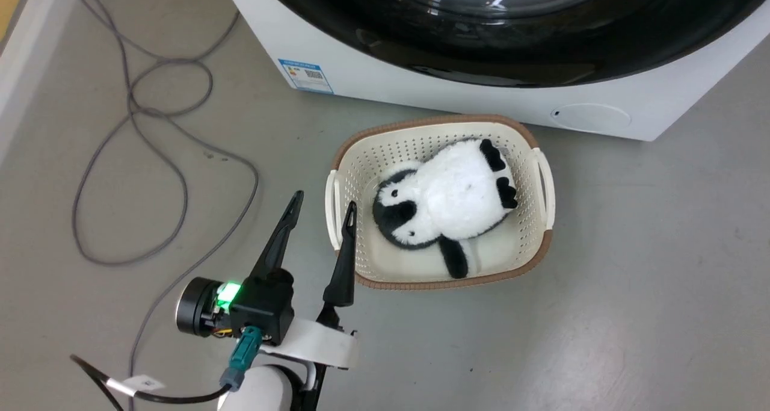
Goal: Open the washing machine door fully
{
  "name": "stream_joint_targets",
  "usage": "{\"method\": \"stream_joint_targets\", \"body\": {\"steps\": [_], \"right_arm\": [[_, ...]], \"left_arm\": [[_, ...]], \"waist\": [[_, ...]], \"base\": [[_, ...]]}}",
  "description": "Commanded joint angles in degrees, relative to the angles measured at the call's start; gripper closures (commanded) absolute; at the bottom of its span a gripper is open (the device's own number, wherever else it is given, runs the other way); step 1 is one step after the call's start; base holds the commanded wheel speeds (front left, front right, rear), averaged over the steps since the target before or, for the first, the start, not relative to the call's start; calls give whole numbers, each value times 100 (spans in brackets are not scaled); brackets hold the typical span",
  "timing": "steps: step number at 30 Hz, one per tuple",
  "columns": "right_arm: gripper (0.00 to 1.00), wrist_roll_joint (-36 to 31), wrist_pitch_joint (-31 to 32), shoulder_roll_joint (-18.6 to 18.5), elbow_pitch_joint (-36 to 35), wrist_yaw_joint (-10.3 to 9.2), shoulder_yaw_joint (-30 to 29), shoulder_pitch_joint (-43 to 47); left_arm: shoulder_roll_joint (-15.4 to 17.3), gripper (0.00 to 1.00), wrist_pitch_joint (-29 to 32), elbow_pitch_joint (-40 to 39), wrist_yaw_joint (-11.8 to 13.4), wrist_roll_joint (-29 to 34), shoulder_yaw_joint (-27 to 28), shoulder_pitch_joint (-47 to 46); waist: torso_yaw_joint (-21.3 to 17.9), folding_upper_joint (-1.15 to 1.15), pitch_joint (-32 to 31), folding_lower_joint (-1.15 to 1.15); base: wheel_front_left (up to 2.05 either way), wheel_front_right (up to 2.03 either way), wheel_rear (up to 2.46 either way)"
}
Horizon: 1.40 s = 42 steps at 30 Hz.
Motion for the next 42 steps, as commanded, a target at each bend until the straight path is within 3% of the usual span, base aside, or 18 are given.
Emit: {"method": "stream_joint_targets", "body": {"steps": [1, 13, 26, 32, 42], "right_arm": [[100, 77, 131, -6, 222, 7, -25, -257], [100, -170, 674, 26, 526, 7, -110, -163], [100, -309, 889, 177, 325, 7, -389, 437], [100, -207, 1041, 414, 81, 7, -483, 1054], [100, 243, 1424, 997, -899, 7, -534, 2485]], "left_arm": [[5, 0, -67, 3, 47, -55, -64, -129], [5, 0, -81, 15, 90, -80, -97, -141], [5, 0, -81, 107, 45, -64, -7, -29], [5, 0, -81, 182, 0, -23, 105, 162], [48, 0, -81, 248, -120, 56, 365, 571]], "waist": [[46, 0, 66, 0], [64, 0, 51, 0], [52, 0, -374, 0], [39, 0, -845, 0], [-19, 0, -1625, 0]], "base": [[0, 0, 0], [0, 0, 0], [0, 0, 0], [0, 0, 0], [0, 0, 0]]}}
